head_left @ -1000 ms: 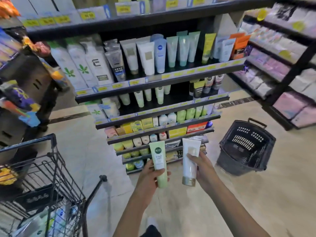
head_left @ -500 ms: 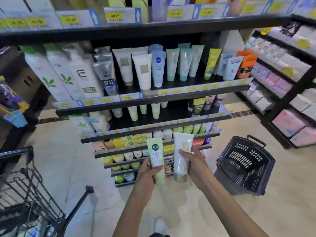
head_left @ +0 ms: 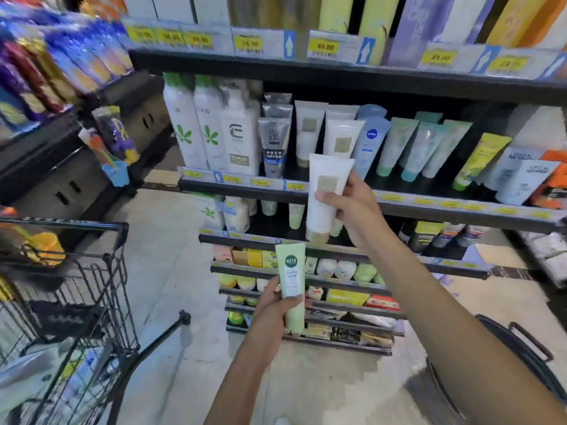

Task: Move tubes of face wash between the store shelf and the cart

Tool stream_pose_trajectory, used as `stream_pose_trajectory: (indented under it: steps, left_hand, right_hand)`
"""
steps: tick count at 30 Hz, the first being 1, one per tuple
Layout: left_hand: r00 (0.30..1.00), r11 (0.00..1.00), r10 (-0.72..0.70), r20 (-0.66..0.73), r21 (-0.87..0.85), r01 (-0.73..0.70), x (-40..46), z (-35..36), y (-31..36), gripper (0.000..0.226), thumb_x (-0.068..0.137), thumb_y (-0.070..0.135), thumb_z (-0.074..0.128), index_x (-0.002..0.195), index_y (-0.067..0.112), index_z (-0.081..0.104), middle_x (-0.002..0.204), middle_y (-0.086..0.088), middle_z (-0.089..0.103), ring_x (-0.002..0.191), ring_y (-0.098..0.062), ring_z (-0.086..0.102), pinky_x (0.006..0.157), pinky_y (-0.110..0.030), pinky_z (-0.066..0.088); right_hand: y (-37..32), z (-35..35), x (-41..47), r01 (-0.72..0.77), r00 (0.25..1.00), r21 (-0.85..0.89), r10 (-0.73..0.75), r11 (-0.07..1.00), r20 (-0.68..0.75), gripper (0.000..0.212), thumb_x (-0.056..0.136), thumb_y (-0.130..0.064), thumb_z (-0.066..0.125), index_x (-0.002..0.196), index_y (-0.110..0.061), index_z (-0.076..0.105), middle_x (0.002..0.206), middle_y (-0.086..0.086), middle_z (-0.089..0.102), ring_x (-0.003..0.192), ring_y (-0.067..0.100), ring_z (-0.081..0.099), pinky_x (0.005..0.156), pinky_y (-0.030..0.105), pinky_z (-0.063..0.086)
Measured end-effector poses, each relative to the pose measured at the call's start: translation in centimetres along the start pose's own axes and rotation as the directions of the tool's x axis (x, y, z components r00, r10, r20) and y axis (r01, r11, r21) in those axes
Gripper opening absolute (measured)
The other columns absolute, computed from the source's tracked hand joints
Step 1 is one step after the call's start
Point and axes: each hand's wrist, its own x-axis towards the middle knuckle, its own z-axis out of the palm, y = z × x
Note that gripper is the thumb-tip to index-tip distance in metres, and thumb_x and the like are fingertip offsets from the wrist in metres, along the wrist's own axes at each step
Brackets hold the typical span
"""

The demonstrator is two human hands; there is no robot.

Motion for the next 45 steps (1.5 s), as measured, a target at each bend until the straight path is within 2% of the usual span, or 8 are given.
stream_pose_trajectory:
  steps: [5, 15, 21, 31, 34, 36, 39, 45]
  left_hand:
    - [0.999, 0.999, 0.045, -0.018, -0.009, -0.045, 0.9, 0.2, 1.1, 0.057, 0.09, -0.008, 0.065, 0.138, 0.022, 0.058, 0.124, -0.014, 0.073, 0.115, -0.037, 0.069, 0.1, -0.051, 0.055]
    - [0.996, 0.996, 0.084, -0.03, -0.028, -0.085, 2.6, 0.6, 2.5, 0.055, 0.091, -0.005, 0.066, 0.138, 0.023, 0.057, 0.121, -0.019, 0.072, 0.103, -0.034, 0.072, 0.087, -0.048, 0.057]
    - [0.997, 0.997, 0.071, -0.036, -0.01, -0.072, 3.1, 0.4, 2.5, 0.056, 0.092, -0.004, 0.066, 0.139, 0.023, 0.056, 0.121, -0.018, 0.073, 0.106, -0.036, 0.072, 0.09, -0.052, 0.056]
    - [0.999, 0.999, 0.049, -0.022, -0.002, -0.049, 2.7, 0.1, 1.9, 0.052, 0.091, -0.006, 0.066, 0.134, 0.022, 0.06, 0.12, -0.018, 0.073, 0.101, -0.033, 0.074, 0.088, -0.048, 0.057]
    - [0.999, 0.999, 0.042, -0.01, 0.016, -0.042, 2.4, 0.0, 1.9, 0.052, 0.092, -0.006, 0.066, 0.134, 0.024, 0.059, 0.118, -0.014, 0.075, 0.104, -0.033, 0.074, 0.096, -0.055, 0.057]
    - [0.999, 0.999, 0.042, -0.016, 0.026, -0.042, 2.2, 0.0, 1.9, 0.053, 0.092, -0.006, 0.066, 0.134, 0.024, 0.058, 0.117, -0.014, 0.075, 0.105, -0.035, 0.073, 0.1, -0.058, 0.054]
    - [0.999, 0.999, 0.041, -0.025, 0.035, -0.04, 2.2, -0.3, 1.8, 0.056, 0.092, -0.006, 0.066, 0.138, 0.023, 0.056, 0.117, -0.015, 0.075, 0.106, -0.037, 0.073, 0.095, -0.053, 0.058]
    - [0.999, 0.999, 0.008, -0.043, 0.035, -0.006, 2.1, -0.6, 1.4, 0.063, 0.09, -0.005, 0.069, 0.144, 0.022, 0.053, 0.125, -0.015, 0.072, 0.116, -0.041, 0.068, 0.1, -0.054, 0.056]
  right_hand:
    - [-3.5, 1.7, 3.7, 0.086, 0.996, -0.169, -0.089, 0.982, -0.012, 0.059, 0.076, -0.001, 0.086, 0.127, -0.015, 0.06, 0.119, 0.003, 0.073, 0.11, 0.016, 0.069, 0.091, 0.037, 0.057]
    - [-4.7, 4.0, 6.8, 0.217, 0.963, -0.141, -0.235, 0.966, -0.133, 0.044, 0.081, 0.003, 0.08, 0.115, -0.019, 0.062, 0.107, -0.01, 0.072, 0.095, -0.003, 0.068, 0.076, 0.016, 0.054]
    - [-3.9, 4.3, 8.0, 0.227, 0.958, -0.16, -0.25, 0.961, -0.14, 0.045, 0.084, 0.001, 0.079, 0.119, -0.02, 0.061, 0.108, -0.011, 0.072, 0.099, -0.001, 0.067, 0.079, 0.019, 0.054]
    - [-3.7, 5.1, 9.6, 0.237, 0.952, -0.215, -0.271, 0.947, -0.145, 0.045, 0.085, 0.001, 0.078, 0.116, -0.024, 0.058, 0.108, -0.01, 0.068, 0.099, -0.001, 0.063, 0.078, 0.017, 0.051]
    - [-2.9, 5.0, 9.8, 0.211, 0.961, -0.234, -0.245, 0.949, -0.128, 0.046, 0.086, 0.002, 0.076, 0.121, -0.021, 0.058, 0.109, -0.008, 0.067, 0.097, -0.002, 0.062, 0.077, 0.016, 0.049]
    - [-2.0, 5.0, 9.9, 0.19, 0.967, -0.248, -0.225, 0.95, -0.123, 0.049, 0.086, 0.002, 0.076, 0.127, -0.017, 0.058, 0.114, -0.004, 0.067, 0.102, 0.007, 0.063, 0.084, 0.022, 0.051]
    - [-1.1, 4.9, 10.2, 0.168, 0.968, -0.246, -0.207, 0.954, -0.142, 0.052, 0.086, 0.001, 0.076, 0.13, -0.019, 0.057, 0.122, -0.002, 0.068, 0.115, 0.016, 0.063, 0.097, 0.034, 0.052]
    - [-0.6, 4.9, 10.5, 0.134, 0.965, -0.261, -0.186, 0.956, -0.187, 0.05, 0.086, -0.006, 0.076, 0.131, -0.019, 0.06, 0.121, -0.003, 0.071, 0.113, 0.016, 0.065, 0.1, 0.04, 0.054]
